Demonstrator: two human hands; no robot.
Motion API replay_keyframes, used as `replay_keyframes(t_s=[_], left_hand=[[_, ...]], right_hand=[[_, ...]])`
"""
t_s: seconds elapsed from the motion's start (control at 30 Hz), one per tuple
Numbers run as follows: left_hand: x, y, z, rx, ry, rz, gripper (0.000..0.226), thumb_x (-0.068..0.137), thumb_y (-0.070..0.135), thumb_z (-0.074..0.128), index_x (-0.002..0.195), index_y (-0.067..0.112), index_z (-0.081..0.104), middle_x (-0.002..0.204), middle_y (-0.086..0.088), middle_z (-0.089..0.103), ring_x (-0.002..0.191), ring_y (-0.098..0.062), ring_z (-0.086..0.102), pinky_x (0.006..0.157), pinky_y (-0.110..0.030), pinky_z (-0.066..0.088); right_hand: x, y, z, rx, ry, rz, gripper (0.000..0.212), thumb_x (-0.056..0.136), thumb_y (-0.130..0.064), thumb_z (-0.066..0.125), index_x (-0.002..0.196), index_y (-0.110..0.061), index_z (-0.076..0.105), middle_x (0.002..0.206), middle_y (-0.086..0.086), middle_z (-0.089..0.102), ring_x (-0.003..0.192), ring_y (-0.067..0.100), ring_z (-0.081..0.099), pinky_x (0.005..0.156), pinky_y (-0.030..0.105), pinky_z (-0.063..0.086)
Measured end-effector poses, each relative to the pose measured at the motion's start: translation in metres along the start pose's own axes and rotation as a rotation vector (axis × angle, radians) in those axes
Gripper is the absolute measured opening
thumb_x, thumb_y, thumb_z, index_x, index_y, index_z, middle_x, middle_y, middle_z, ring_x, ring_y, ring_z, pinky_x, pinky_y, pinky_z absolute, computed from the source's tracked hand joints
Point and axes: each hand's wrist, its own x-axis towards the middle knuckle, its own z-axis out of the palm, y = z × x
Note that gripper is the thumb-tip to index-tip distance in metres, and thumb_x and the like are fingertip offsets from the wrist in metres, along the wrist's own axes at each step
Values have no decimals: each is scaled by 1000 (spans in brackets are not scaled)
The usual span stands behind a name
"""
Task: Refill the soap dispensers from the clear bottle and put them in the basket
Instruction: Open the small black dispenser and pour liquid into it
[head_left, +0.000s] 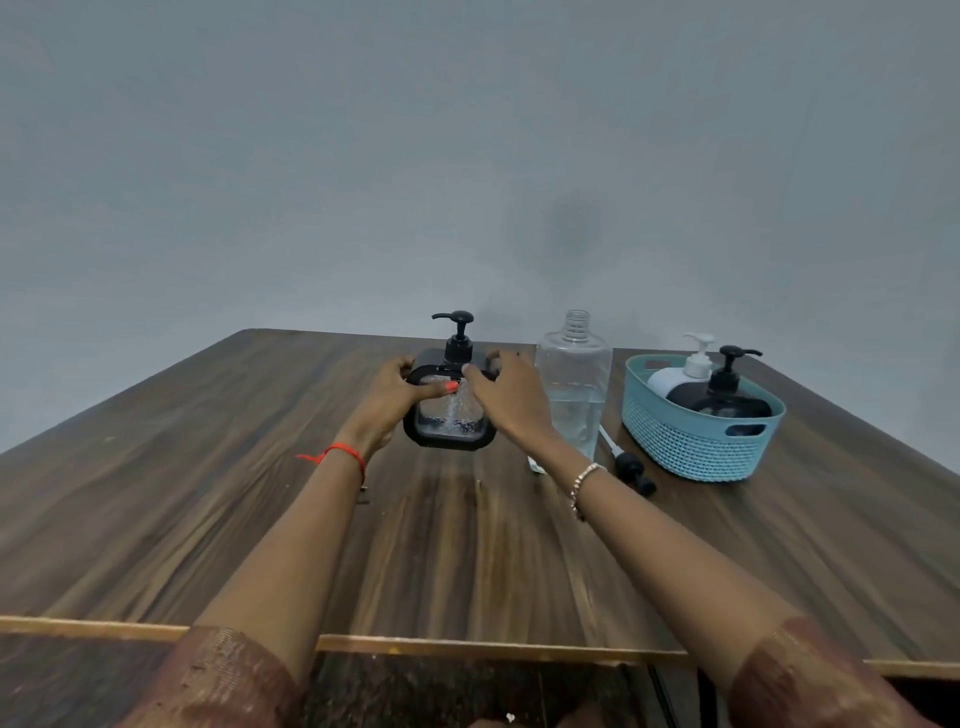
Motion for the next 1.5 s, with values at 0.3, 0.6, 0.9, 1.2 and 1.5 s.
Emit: replay_keyframes(t_s=[0.3,0.6,0.9,1.2,1.5], left_hand=[[-24,6,11,63,-14,10,50,63,8,83,106,-2,61,94,-10,70,84,-19,68,67,-23,50],[-38,12,3,19,-134,32,37,60,-3,80,92,9,68,77,3,73,73,-10,68,66,-20,54],[-42,13,-1,24,-76,27,36,62,-2,80,94,9,68,79,3,73,74,-12,69,69,-22,55],[-45,12,2,40,-9,42,47,61,2,83,105,1,65,95,-11,71,84,-20,68,65,-18,54],[-45,10,-1,19,21,38,51,59,3,83,106,-1,64,98,-13,70,85,-22,68,68,-22,54]], right_hand=[[-4,-11,-17,127,54,-108,38,67,-45,78,87,-14,67,91,4,59,98,26,53,87,41,45],[0,-17,-38,202,-206,-183,19,78,-18,73,78,0,68,68,9,60,61,15,52,60,25,39],[5,-13,-41,486,-350,-52,26,79,1,66,106,1,64,98,13,67,91,21,63,86,27,51],[-9,-21,-25,372,-88,24,31,66,-19,83,85,2,72,83,14,70,64,13,59,63,25,48],[-6,-22,-26,528,-198,58,44,71,-10,78,110,0,60,103,7,67,85,15,63,77,22,50]])
